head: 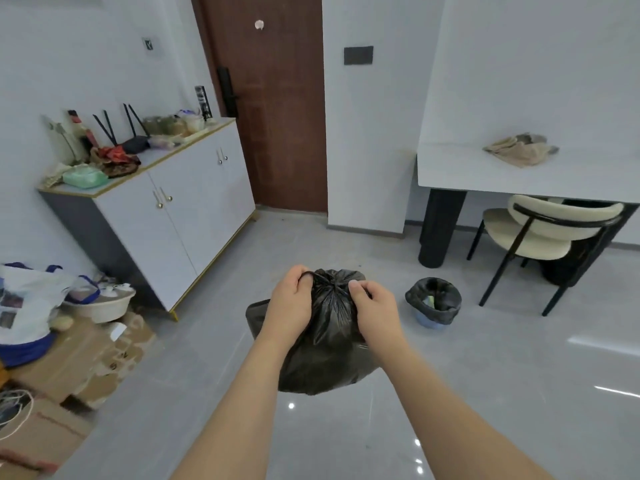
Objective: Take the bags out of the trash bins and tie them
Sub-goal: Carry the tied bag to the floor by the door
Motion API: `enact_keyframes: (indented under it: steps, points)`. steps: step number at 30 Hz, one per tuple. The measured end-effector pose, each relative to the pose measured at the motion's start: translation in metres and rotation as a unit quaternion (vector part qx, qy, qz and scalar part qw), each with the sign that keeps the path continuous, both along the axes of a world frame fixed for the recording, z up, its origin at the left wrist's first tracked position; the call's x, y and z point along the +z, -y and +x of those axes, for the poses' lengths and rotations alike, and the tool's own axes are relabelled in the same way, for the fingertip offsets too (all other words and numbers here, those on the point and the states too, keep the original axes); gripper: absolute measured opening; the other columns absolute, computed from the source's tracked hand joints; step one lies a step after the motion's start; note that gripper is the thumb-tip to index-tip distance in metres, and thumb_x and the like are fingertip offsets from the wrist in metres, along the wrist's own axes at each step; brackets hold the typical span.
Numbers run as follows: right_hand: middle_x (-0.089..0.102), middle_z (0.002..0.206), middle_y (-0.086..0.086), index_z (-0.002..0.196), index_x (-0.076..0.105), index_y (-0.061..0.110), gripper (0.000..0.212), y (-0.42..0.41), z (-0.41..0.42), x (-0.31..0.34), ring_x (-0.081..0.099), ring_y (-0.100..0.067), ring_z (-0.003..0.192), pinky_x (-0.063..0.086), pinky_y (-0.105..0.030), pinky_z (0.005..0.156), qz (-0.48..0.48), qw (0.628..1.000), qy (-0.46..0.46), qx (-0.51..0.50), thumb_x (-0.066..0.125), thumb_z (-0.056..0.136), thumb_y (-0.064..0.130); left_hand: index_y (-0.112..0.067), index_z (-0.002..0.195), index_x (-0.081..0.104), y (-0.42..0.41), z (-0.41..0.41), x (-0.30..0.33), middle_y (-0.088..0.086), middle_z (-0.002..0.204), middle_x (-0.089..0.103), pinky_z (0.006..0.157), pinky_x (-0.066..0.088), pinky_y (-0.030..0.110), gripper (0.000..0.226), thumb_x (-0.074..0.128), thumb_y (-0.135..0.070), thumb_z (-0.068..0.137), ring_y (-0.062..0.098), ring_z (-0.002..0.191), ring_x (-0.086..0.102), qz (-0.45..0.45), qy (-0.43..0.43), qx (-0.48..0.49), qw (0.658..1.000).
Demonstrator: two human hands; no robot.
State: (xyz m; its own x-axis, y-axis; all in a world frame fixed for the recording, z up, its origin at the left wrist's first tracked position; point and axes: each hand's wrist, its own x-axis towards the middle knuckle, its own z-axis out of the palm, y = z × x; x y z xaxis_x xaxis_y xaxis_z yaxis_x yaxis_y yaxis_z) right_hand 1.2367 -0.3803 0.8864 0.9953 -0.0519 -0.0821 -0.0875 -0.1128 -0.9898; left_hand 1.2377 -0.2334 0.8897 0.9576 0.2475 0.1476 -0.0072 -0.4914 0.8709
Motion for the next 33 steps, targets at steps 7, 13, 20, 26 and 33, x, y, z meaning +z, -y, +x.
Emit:
enact_keyframes:
  steps: [7,13,20,26,33]
  points:
    - [0.066,0.097,-0.028,0.087,0.07,0.013,0.028,0.025,0.183,-0.019,0.065,-0.036,0.084,0.053,-0.054,0.087,0.05,0.998,-0.038,-0.012,0.057,0.093,0.037,-0.017,0.092,0.058,0.03,0.189,-0.02,-0.002,0.086,0.061,0.061,0.037,0.023,0.02,0.041,-0.026,0.101,0.007,0.077,0.054,-0.023,-0.035,0.012,0.999]
    - [0.073,0.092,-0.015,0.084,0.073,0.02,0.022,0.05,0.354,-0.018,0.068,-0.031,0.09,0.055,-0.048,0.086,0.035,0.998,-0.048,0.007,0.06,0.092,0.036,-0.022,0.089,0.057,0.045,0.351,-0.026,-0.001,0.086,0.062,0.067,0.043,0.031,0.019,0.042,-0.028,0.1,0.015,0.081,0.058,-0.043,-0.046,0.026,0.998]
    - [0.074,0.077,0.0,0.081,0.071,0.021,0.021,0.031,0.528,-0.012,0.068,-0.018,0.074,0.056,-0.03,0.068,0.053,0.998,-0.04,-0.006,0.063,0.089,0.038,-0.028,0.085,0.058,0.029,0.514,-0.016,-0.003,0.088,0.066,0.077,0.05,0.037,0.019,0.043,-0.031,0.098,0.014,0.086,0.062,-0.082,-0.026,0.063,0.994]
    - [0.066,0.075,-0.007,0.087,0.068,0.004,0.034,0.011,0.689,-0.044,0.059,-0.017,0.067,0.049,-0.03,0.064,0.053,0.996,-0.075,-0.009,0.063,0.09,0.038,-0.026,0.088,0.059,0.007,0.673,-0.043,-0.001,0.09,0.066,0.081,0.052,0.042,0.019,0.044,-0.031,0.098,0.017,0.087,0.063,-0.084,-0.054,0.07,0.992]
    - [0.072,0.084,-0.008,0.085,0.066,0.009,0.03,-0.017,0.867,-0.061,0.068,-0.024,0.079,0.056,-0.037,0.073,0.036,0.992,-0.1,-0.068,0.058,0.093,0.037,-0.027,0.083,0.053,-0.007,0.858,-0.066,-0.006,0.084,0.06,0.066,0.042,0.029,0.021,0.04,-0.027,0.1,0.009,0.08,0.057,-0.058,-0.063,0.052,0.995]
